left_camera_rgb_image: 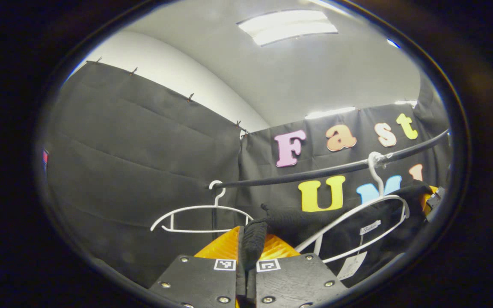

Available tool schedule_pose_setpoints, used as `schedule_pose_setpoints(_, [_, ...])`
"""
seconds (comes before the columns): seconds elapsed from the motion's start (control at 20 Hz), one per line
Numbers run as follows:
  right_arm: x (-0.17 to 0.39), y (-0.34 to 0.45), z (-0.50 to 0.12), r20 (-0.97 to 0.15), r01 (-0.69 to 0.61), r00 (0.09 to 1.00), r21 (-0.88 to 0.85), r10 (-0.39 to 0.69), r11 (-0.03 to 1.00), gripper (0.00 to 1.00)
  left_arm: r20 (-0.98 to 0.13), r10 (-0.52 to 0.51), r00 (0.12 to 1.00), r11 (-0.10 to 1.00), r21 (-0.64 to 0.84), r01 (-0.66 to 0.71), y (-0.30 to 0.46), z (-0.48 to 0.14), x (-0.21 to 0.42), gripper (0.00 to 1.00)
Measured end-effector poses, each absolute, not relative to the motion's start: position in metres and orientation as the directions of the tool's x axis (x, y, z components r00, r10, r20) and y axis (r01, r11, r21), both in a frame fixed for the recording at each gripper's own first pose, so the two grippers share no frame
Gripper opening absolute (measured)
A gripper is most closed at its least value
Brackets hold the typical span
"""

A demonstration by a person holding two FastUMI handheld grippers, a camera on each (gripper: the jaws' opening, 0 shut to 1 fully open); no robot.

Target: Grasp the clothes on the hanger with both hands and then place them into the laundry hamper below.

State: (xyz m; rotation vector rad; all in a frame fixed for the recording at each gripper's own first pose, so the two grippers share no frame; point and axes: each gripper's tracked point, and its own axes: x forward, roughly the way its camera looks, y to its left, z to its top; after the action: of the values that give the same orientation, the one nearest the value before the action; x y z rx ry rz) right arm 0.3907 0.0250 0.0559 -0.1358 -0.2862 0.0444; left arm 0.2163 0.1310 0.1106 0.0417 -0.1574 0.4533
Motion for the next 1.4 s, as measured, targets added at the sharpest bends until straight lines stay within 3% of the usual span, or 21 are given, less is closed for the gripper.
schedule_pose_setpoints(0.3, [0.414, 0.027, 0.025, 0.192, -0.046, 0.979, -0.139, 0.072, 0.989, 0.12, 0.097, 0.365, 0.926, 0.931, -0.058, -0.361, 0.152, 0.09, 0.26, 0.02])
schedule_pose_setpoints(0.5, [0.425, 0.034, 0.004, 0.113, -0.087, 0.989, -0.106, 0.099, 0.991, 0.05, 0.044, 0.299, 0.953, 0.952, -0.08, -0.295, 0.155, 0.066, 0.271, 0.02])
schedule_pose_setpoints(0.55, [0.428, 0.034, -0.001, 0.095, -0.096, 0.99, -0.085, 0.104, 0.992, 0.08, 0.039, 0.278, 0.96, 0.957, -0.097, -0.273, 0.157, 0.063, 0.272, 0.02])
schedule_pose_setpoints(0.75, [0.448, 0.04, -0.03, -0.017, -0.149, 0.989, 0.041, 0.149, 0.988, 0.05, 0.018, 0.232, 0.973, 0.969, -0.09, -0.229, 0.166, 0.054, 0.261, 0.02])
schedule_pose_setpoints(0.85, [0.45, 0.045, -0.044, -0.08, -0.168, 0.981, 0.118, 0.178, 0.979, 0.12, -0.003, 0.219, 0.976, 0.972, -0.089, -0.219, 0.172, 0.045, 0.25, 0.02])
schedule_pose_setpoints(0.9, [0.45, 0.047, -0.048, -0.099, -0.172, 0.977, 0.138, 0.186, 0.975, 0.09, -0.014, 0.213, 0.977, 0.973, -0.091, -0.214, 0.174, 0.04, 0.247, 0.02])
schedule_pose_setpoints(1.2, [0.447, 0.052, -0.066, -0.172, -0.187, 0.959, 0.213, 0.225, 0.959, 0.05, -0.062, 0.201, 0.978, 0.975, -0.084, -0.206, 0.173, 0.017, 0.233, 0.02])
schedule_pose_setpoints(1.4, [0.44, 0.045, -0.08, -0.213, -0.164, 0.955, 0.196, 0.205, 0.967, 0.08, -0.087, 0.192, 0.978, 0.975, -0.098, -0.2, 0.169, 0.003, 0.236, 0.03])
